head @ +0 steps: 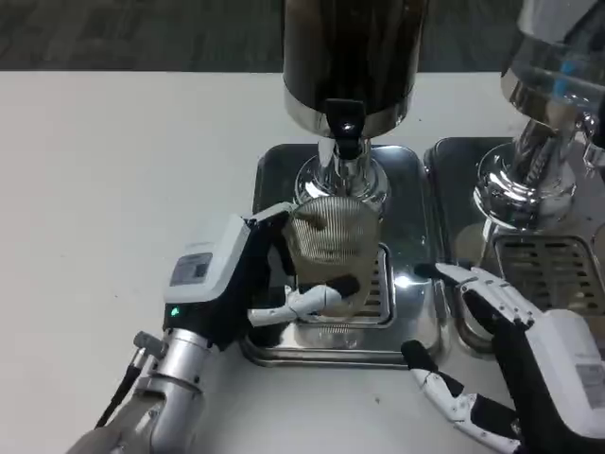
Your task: Grasp the cup under the faucet to collect the drink, then remove the cup.
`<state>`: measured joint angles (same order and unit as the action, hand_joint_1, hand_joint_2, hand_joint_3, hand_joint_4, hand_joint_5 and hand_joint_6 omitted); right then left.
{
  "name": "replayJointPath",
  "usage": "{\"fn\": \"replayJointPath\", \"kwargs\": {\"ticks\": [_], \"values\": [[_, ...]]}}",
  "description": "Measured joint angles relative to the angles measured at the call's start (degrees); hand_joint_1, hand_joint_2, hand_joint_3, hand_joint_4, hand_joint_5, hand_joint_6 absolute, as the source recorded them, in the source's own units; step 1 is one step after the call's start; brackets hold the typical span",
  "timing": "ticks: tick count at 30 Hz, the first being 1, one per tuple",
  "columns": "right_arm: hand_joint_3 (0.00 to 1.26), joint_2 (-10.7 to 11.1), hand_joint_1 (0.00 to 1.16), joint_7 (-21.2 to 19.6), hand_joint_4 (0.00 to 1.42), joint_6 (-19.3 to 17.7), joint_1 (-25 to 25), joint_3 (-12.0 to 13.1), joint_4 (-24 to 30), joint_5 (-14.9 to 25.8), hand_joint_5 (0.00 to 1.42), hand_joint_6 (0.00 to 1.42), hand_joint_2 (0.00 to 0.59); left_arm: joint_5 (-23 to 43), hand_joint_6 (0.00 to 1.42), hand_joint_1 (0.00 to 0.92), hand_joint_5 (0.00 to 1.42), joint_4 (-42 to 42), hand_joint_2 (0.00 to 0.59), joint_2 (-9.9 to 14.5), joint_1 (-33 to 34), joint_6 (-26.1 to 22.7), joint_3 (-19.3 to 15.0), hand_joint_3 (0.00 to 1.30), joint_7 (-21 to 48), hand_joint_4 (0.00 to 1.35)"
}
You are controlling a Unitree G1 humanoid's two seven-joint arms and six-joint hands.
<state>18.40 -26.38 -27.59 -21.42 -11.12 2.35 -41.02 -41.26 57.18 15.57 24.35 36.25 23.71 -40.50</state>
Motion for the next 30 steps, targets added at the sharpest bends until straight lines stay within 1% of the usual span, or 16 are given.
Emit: {"fn": "replayJointPath", "kwargs": {"ticks": [8,10,15,17,19,23,30], "values": [[0.29,-0.15,0.48,0.70,0.26,0.07,-0.25,0.01,0.32,0.08,0.22,0.34,0.347,0.61,1.28,0.222,1.03,1.55,0.150,-1.08,1.52,-0.47,0.03,0.59,1.32,0.75],[0.29,-0.17,0.48,0.95,0.26,0.10,-0.25,0.02,0.34,0.10,0.22,0.34,0.347,0.75,1.22,0.191,1.00,1.97,0.138,-1.19,2.15,-0.66,0.03,0.56,1.96,0.72],[0.29,-0.18,0.48,1.48,0.27,0.11,-0.27,0.11,0.40,0.35,0.22,0.34,0.347,2.57,1.15,0.124,0.90,2.77,0.118,-1.80,2.80,-1.02,0.01,0.48,4.62,0.62],[0.29,-0.20,0.48,1.60,0.27,0.13,-0.27,0.15,0.42,0.44,0.22,0.34,0.347,2.77,1.11,0.110,0.88,3.02,0.112,-1.88,2.94,-1.09,0.04,0.45,6.04,0.58],[0.29,-0.23,0.48,1.68,0.27,0.19,-0.28,0.16,0.42,0.50,0.22,0.34,0.347,2.78,1.09,0.093,0.85,3.03,0.103,-1.84,2.96,-1.12,0.08,0.43,6.45,0.55],[0.29,-0.67,0.48,1.84,0.27,0.66,-0.28,0.15,0.46,0.49,0.22,0.34,0.351,2.78,1.04,0.074,0.82,2.81,0.097,-1.51,2.95,-0.99,0.11,0.42,6.90,0.53],[0.30,-1.17,0.49,1.88,0.27,0.89,0.25,0.13,0.21,0.64,0.22,0.34,0.354,2.77,0.92,0.068,0.77,1.20,0.093,-0.38,2.21,-0.62,0.22,0.42,7.63,0.50]]}}
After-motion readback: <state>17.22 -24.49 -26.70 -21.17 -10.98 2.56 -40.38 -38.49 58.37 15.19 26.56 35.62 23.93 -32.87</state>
